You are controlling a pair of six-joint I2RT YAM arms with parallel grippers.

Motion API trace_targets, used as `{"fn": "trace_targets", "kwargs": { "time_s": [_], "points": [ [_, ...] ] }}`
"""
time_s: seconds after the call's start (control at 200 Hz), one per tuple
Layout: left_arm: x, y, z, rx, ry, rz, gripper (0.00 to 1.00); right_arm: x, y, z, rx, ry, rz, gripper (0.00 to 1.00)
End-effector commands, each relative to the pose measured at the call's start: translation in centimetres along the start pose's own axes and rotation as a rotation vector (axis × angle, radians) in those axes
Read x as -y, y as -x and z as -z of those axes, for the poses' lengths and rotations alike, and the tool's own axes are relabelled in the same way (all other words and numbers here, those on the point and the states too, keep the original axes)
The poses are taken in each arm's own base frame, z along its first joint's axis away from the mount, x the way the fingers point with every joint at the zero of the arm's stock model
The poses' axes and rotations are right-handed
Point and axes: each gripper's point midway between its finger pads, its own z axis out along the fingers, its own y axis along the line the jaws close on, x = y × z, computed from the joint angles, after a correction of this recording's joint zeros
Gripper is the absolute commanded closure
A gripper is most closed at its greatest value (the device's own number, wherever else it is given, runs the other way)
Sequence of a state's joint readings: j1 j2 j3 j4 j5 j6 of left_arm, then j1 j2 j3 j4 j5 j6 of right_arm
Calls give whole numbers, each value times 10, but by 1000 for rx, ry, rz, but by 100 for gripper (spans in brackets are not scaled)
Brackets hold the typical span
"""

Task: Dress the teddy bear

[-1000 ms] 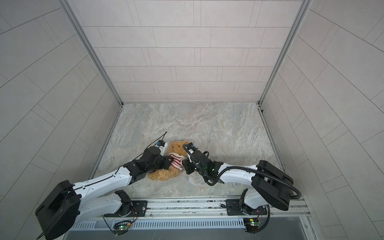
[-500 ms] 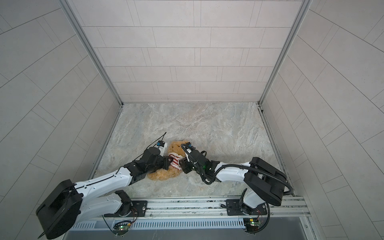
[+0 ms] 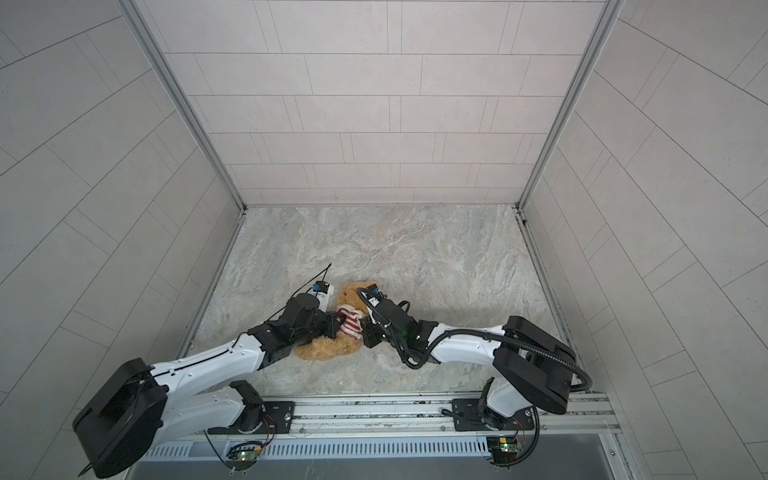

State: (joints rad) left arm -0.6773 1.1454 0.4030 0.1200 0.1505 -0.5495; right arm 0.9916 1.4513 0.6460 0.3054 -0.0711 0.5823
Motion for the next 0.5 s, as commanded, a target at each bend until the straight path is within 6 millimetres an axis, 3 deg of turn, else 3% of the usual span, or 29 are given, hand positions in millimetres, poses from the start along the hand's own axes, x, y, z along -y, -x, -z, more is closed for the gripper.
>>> {"fn": "trace_targets", "kwargs": {
  "time_s": [0.0, 0.125, 0.315, 0.496],
  "points": [
    [-15, -22, -3, -68, 41, 4, 82, -27, 21, 13, 49, 50, 50, 99],
    [-9, -14, 5, -35, 15, 0, 77, -39, 24, 13, 56, 68, 61, 100],
    [11, 5, 36, 45, -62, -16, 54, -31, 22, 9, 92, 46, 8, 100],
    [32, -16, 43, -12, -136, -53, 49, -33, 28, 11, 112, 44, -3, 99]
  ]
}}
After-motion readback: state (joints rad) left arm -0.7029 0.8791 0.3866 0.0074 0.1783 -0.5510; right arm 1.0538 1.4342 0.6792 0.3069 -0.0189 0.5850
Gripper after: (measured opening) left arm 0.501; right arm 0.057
